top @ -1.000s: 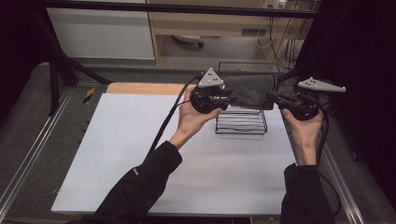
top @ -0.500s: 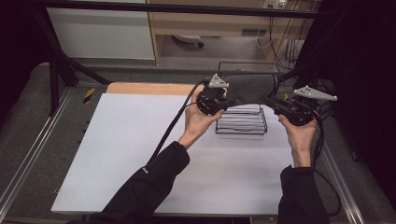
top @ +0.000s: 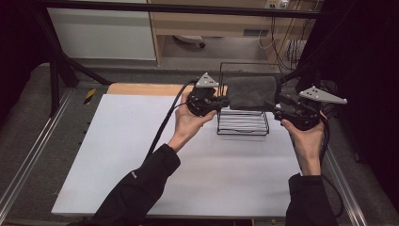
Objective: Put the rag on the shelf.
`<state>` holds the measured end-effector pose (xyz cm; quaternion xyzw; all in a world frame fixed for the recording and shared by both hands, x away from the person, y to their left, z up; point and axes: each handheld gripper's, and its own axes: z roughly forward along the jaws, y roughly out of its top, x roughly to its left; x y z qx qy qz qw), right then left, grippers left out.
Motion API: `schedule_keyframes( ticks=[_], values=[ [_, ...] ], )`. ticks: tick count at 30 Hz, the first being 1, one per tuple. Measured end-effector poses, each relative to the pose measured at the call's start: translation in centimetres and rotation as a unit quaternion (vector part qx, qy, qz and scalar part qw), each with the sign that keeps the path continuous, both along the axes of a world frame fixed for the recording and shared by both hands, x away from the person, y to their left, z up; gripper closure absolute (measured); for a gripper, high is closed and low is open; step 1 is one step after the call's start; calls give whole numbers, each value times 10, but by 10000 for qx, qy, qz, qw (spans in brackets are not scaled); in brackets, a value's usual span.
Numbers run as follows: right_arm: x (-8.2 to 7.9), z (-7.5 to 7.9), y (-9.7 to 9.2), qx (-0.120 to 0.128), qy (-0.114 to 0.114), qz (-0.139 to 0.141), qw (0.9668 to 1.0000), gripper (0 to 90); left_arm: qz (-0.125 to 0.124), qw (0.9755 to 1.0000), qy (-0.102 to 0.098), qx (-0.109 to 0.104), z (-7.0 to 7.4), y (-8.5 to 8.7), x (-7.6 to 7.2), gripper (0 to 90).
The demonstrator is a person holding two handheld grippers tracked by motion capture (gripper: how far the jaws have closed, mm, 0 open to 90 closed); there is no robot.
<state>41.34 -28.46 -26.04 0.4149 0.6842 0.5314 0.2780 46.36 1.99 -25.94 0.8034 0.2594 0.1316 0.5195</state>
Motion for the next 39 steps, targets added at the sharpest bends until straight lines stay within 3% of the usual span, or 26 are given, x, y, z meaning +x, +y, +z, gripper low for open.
schedule_keyframes(
  ticks=[6,10,14,18,23,31,39],
  values=[
    [-2,6,7,-51,-21,-52,10000,197,76,9999,102,112,-2,27,-6,659],
    [-6,10,9,53,-2,41,10000,121,174,9997,86,176,-7,51,-12,577],
    [-14,10,16,63,23,232,9997,82,256,9992,81,294,-18,78,-21,493],
    [-23,5,26,-9,20,454,9990,52,329,9987,221,323,-37,105,-32,422],
    [-30,-10,38,-100,140,571,9982,34,435,9978,315,393,-59,137,-49,311],
    [-35,-41,55,-236,395,779,9959,9,693,9963,259,447,-86,177,-74,139],
    [-40,-79,63,-189,637,1050,9922,8,951,9934,420,477,-116,207,-86,97]
  ],
)
